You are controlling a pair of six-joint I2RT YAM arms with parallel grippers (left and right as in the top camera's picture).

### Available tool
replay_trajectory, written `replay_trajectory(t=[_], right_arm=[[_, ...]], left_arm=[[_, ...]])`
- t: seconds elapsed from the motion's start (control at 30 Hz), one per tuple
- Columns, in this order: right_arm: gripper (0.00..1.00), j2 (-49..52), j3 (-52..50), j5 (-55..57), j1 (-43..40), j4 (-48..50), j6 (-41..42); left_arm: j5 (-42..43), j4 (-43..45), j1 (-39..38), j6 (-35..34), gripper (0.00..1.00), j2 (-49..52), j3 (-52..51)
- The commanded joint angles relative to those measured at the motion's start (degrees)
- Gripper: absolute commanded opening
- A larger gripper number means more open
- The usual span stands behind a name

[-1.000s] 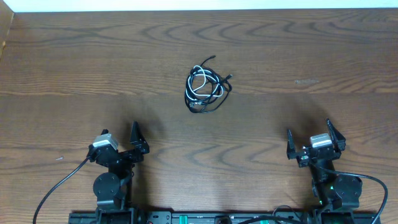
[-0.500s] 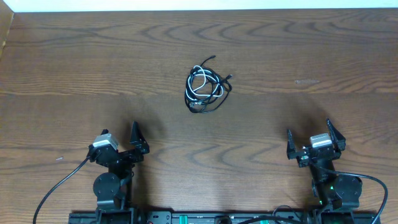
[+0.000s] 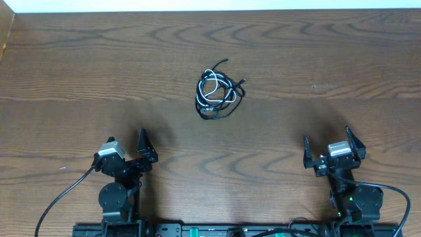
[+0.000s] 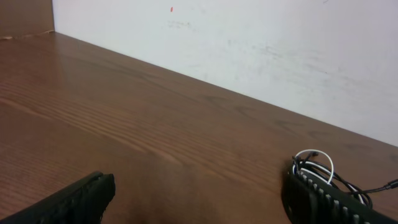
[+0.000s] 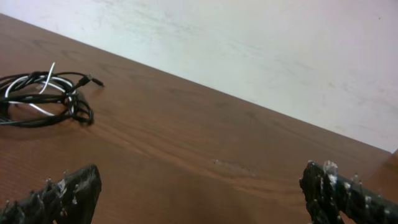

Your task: Untangle cables

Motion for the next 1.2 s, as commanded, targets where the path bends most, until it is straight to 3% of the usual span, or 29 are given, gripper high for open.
replay_trajectory(t=[0.0, 0.5, 0.77, 0.93, 1.17], right_arm=[[0.99, 0.0, -0.1, -1.1, -0.2, 0.6, 1.0], [0.99, 0.0, 1.1, -4.7, -0.2, 6.4, 1.6], [0.99, 1.6, 5.3, -5.0, -0.2, 6.3, 4.8], [0.99, 7.9, 9.4, -10.6, -0.2, 6.3, 5.1], [0.99, 24.3, 20.5, -15.4, -0.2, 3.3, 5.1]], left_arm=[[-0.4, -2.4, 0.3, 2.0, 0.93, -0.3, -1.0], [-0.7, -2.3, 0.3, 2.7, 0.93, 0.4, 2.6], [0.4, -3.5, 0.3, 2.7, 0.93, 7.6, 10.4], [1.4, -10.7, 0.3, 2.7, 0.93, 16.3, 19.3], [1.4, -20.6, 0.2, 2.7, 0.93, 29.7, 33.4]])
